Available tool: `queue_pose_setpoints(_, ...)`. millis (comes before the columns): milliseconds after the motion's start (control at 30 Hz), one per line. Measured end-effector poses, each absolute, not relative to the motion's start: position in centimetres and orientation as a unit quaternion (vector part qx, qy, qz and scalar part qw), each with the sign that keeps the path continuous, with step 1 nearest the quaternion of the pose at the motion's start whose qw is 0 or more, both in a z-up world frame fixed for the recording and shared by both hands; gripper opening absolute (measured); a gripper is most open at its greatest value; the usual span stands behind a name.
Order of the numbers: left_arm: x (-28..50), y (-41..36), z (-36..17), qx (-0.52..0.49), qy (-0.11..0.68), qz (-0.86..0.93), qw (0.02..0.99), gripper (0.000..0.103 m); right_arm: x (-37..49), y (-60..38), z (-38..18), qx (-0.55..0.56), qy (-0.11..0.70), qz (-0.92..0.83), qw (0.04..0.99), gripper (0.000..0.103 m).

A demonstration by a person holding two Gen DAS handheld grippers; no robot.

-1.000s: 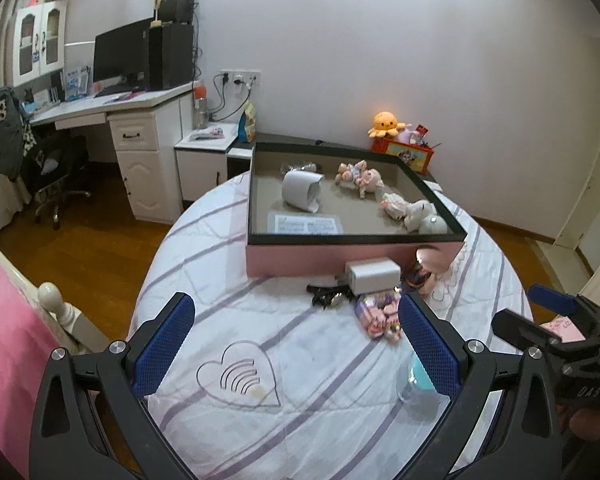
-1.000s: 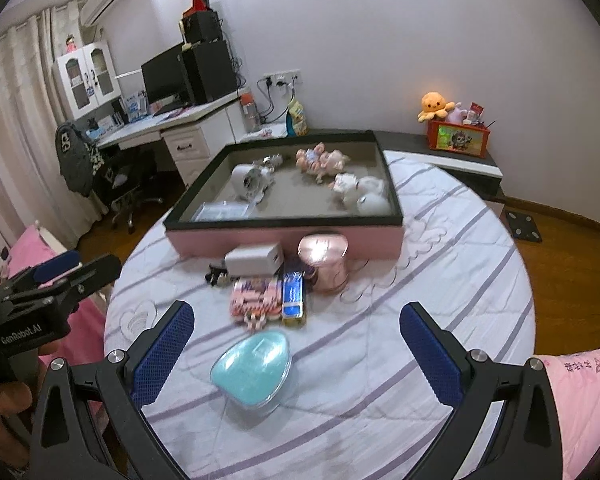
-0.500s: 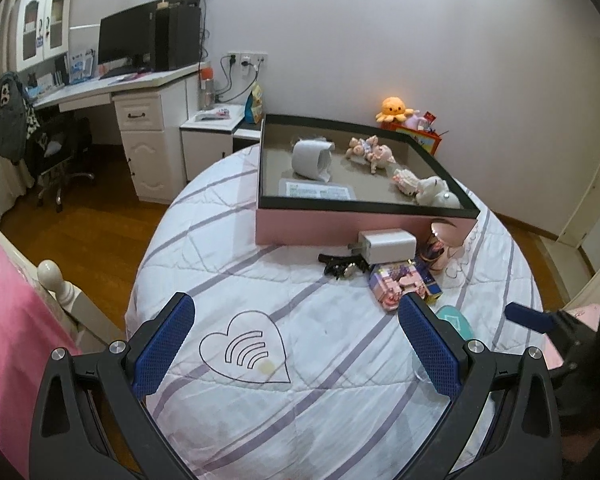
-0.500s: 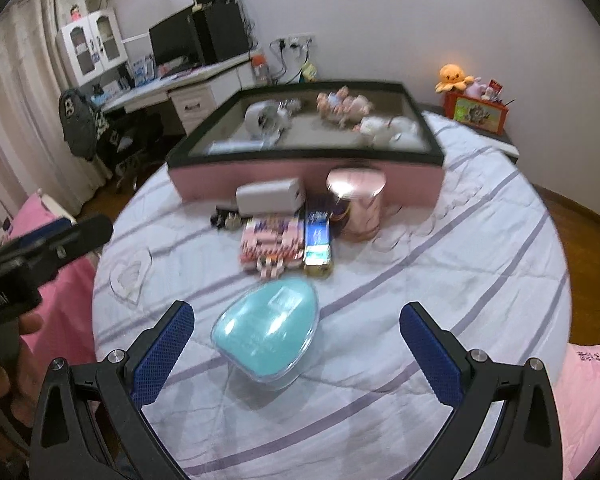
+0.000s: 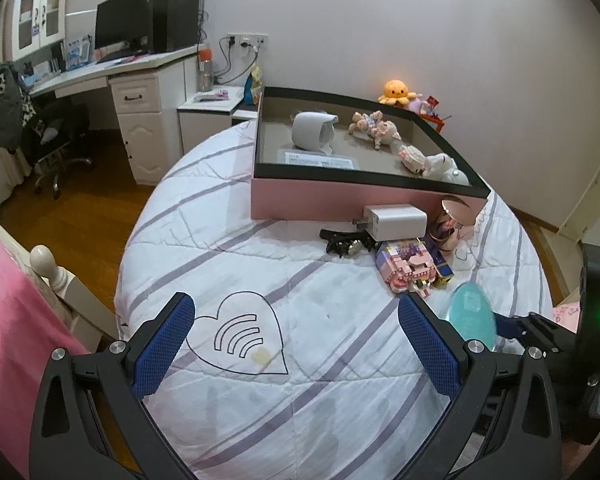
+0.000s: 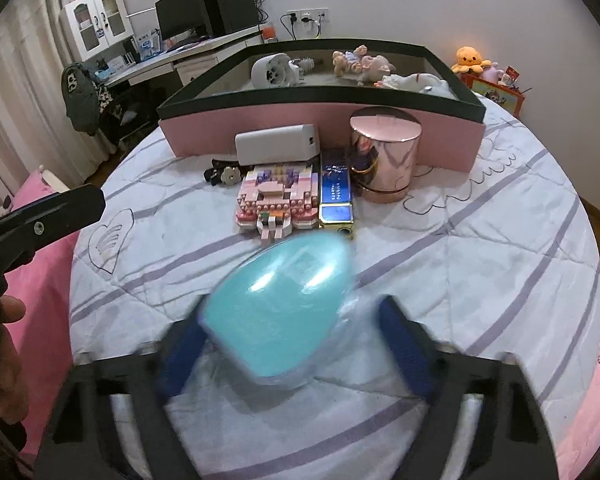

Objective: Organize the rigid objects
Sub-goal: 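Grasp the teal oval case with the right tool while the left tool grasps the white charger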

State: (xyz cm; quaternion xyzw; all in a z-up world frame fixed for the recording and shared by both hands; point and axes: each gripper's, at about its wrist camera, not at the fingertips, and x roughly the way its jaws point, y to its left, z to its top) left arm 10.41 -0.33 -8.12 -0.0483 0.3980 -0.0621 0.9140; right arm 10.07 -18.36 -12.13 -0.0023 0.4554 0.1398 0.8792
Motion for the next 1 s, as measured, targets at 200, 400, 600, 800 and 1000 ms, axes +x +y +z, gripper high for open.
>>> queue_pose_setpoints(200,10.9,-0.7,-8.7,-0.048,0.405,-0.062,0.911,0.103,10.1,-18.9,-12.0,0.001,0.449,0.149,0.881,0.068)
queue_pose_setpoints(400,11.7,-1.9,-9.1,-0.040,0.410,-0.067,0.909,0.103,10.3,-20.2,-10.8,0.015,0.435,0.149,0.888,0.068)
queue_pose_setpoints(600,13.4,-4.4,-9.3,-0.032,0.412,-0.079,0.907,0.103,11.4,-22.3,-10.3,0.026,0.426,0.143,0.893,0.068)
queue_pose_setpoints(800,16.2,-6.9,-9.8,-0.028,0.423,-0.086,0.902,0.103,12.7,-24.4,-10.5,0.034,0.423,0.132,0.896,0.068)
queue_pose_setpoints(1000,19.0,-8.5,-10.4,-0.033,0.431,-0.086,0.898,0.103,13.8,-26.1,-11.0,0.047,0.426,0.124,0.895,0.068)
